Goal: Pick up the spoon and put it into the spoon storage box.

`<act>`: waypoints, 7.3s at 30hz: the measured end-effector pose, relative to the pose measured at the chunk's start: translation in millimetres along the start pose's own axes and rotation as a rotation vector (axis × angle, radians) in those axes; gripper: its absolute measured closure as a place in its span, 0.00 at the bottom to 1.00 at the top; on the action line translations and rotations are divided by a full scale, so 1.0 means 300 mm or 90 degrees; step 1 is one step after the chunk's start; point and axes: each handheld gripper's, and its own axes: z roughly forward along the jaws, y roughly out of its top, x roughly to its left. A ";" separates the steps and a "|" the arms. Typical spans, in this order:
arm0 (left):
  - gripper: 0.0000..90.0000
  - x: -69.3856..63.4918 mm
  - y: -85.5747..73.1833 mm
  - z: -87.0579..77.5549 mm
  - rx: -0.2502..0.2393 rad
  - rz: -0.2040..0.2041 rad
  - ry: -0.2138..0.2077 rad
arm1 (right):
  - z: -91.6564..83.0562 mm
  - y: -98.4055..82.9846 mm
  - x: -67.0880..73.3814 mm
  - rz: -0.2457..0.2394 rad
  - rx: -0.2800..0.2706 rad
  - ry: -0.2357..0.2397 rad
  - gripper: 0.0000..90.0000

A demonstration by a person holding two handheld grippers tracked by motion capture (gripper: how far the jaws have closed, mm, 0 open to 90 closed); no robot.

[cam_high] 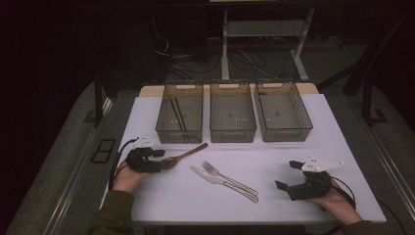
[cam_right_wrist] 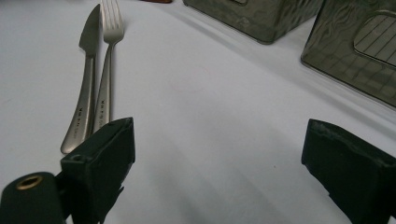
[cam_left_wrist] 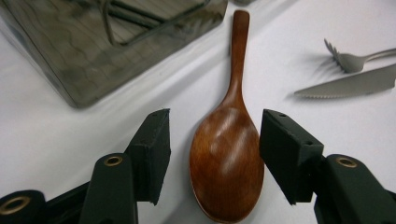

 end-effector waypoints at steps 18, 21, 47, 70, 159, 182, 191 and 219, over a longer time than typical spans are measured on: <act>0.63 -0.050 0.004 0.024 0.068 0.081 -0.002 | -0.005 0.001 -0.001 0.002 -0.001 -0.004 0.10; 0.65 -0.053 0.004 0.024 0.070 0.086 0.003 | -0.005 0.001 0.000 0.002 0.000 -0.004 0.10; 0.89 -0.078 0.020 0.011 0.070 0.104 0.004 | -0.002 0.000 0.001 -0.001 0.002 -0.002 0.10; 0.89 -0.091 0.082 -0.056 0.012 0.090 0.017 | 0.000 -0.004 0.013 -0.001 -0.008 -0.002 0.10; 0.82 -0.143 0.626 0.435 0.021 0.012 0.131 | -0.005 0.001 -0.001 0.044 -0.062 -0.001 0.10; 0.44 -0.176 0.526 0.257 -0.099 0.017 0.004 | -0.002 -0.002 -0.016 0.054 -0.051 -0.005 0.10; 0.40 -0.251 0.422 0.158 -0.132 0.038 -0.022 | -0.003 -0.002 -0.009 0.057 -0.054 0.002 0.10; 0.27 -0.279 0.150 0.034 -0.163 0.041 -0.040 | 0.000 -0.001 -0.009 0.045 -0.035 -0.004 0.10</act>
